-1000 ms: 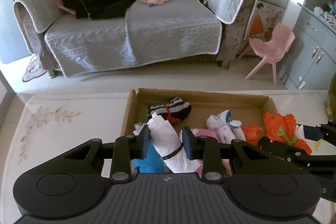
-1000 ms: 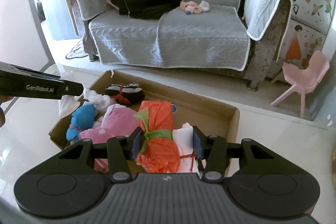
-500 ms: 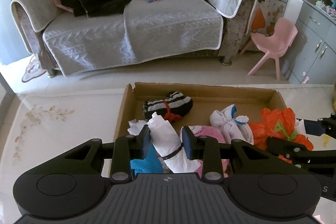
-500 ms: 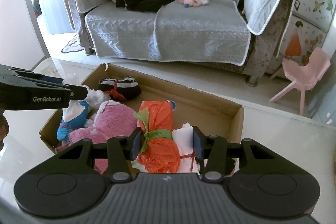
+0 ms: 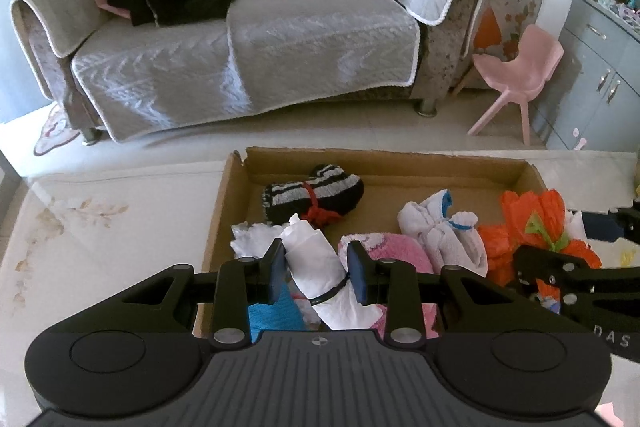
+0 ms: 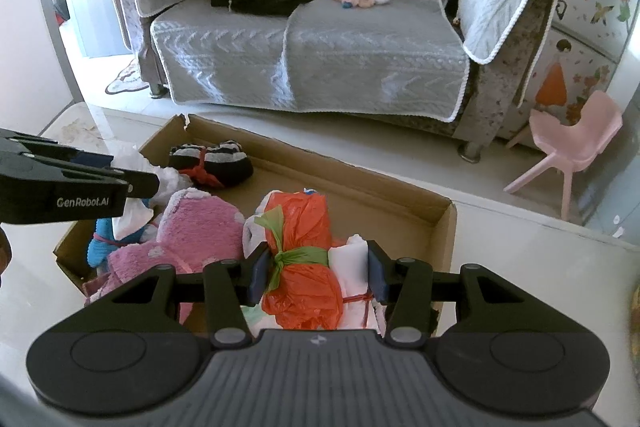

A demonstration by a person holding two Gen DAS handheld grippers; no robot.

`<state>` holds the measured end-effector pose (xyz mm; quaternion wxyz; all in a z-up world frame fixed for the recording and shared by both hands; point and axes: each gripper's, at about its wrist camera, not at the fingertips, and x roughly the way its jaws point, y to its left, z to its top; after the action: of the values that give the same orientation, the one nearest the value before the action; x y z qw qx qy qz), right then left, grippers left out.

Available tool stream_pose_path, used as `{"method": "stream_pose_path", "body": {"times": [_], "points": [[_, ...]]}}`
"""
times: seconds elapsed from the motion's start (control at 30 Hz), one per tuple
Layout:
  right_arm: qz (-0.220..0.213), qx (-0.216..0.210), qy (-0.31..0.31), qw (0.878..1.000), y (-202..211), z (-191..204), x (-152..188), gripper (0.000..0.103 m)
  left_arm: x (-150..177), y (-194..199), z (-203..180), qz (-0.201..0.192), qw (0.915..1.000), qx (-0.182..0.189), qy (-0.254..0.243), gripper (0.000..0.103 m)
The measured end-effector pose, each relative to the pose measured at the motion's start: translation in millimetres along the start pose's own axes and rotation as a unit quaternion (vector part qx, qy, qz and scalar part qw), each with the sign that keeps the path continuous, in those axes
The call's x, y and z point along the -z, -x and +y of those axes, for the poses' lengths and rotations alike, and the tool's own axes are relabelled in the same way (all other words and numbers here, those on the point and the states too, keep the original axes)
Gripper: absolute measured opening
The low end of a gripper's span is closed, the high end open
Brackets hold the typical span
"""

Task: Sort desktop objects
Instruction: 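Carry both held socks into the cardboard box and open both tools, then move both open tools back toward the black and grey socks on the table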

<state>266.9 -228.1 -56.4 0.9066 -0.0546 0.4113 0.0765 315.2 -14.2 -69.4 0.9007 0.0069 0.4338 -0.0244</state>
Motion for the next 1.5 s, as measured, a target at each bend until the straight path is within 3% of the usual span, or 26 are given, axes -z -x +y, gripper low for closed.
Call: {"method": "stream_pose_path", "body": {"times": [0.1, 0.13, 0.17, 0.2, 0.3, 0.5, 0.7, 0.87, 1.0, 1.5], "points": [[0.003, 0.003, 0.004, 1.000, -3.2, 1.0, 0.1, 0.048, 1.5, -1.3, -2.9, 0.001, 1.0000, 0.005, -0.005, 0.046], [0.004, 0.004, 0.006, 1.000, -4.0, 1.9, 0.3, 0.048, 1.9, -1.1, -3.8, 0.000, 1.0000, 0.004, -0.006, 0.053], [0.001, 0.006, 0.007, 1.000, -3.6, 2.1, 0.2, 0.051, 1.7, -1.4, -4.0, 0.000, 1.0000, 0.004, -0.005, 0.067], [-0.004, 0.010, 0.007, 1.000, -2.3, 2.3, 0.3, 0.055, 1.8, -0.7, -4.0, -0.001, 1.0000, 0.002, -0.004, 0.073], [-0.012, 0.011, 0.007, 1.000, 3.5, 2.3, -1.1, 0.062, 1.2, 4.7, -3.4, -0.009, 0.9999, 0.003, -0.004, 0.081], [-0.026, -0.007, -0.006, 1.000, 37.6, 0.7, 9.6, 0.062, 17.2, 36.5, 8.4, -0.021, 0.9996, 0.012, 0.012, 0.082], [-0.010, -0.054, 0.023, 0.998, 79.5, 26.7, 65.0, 0.068, 82.0, 85.9, 2.7, -0.026, 0.9991, 0.023, -0.023, 0.086], [0.025, -0.077, 0.023, 0.996, 72.7, 49.6, 101.5, 0.068, 137.7, 95.2, -15.6, -0.004, 0.9979, 0.017, -0.063, 0.086], [0.045, -0.084, 0.012, 0.995, 60.3, 58.3, 107.3, 0.068, 164.9, 96.8, -16.7, 0.015, 0.9968, 0.020, -0.076, 0.086], [0.083, -0.096, -0.021, 0.992, 40.5, 57.7, 127.3, 0.065, 186.4, 109.3, -10.9, 0.027, 0.9971, 0.032, -0.064, 0.092]]}}
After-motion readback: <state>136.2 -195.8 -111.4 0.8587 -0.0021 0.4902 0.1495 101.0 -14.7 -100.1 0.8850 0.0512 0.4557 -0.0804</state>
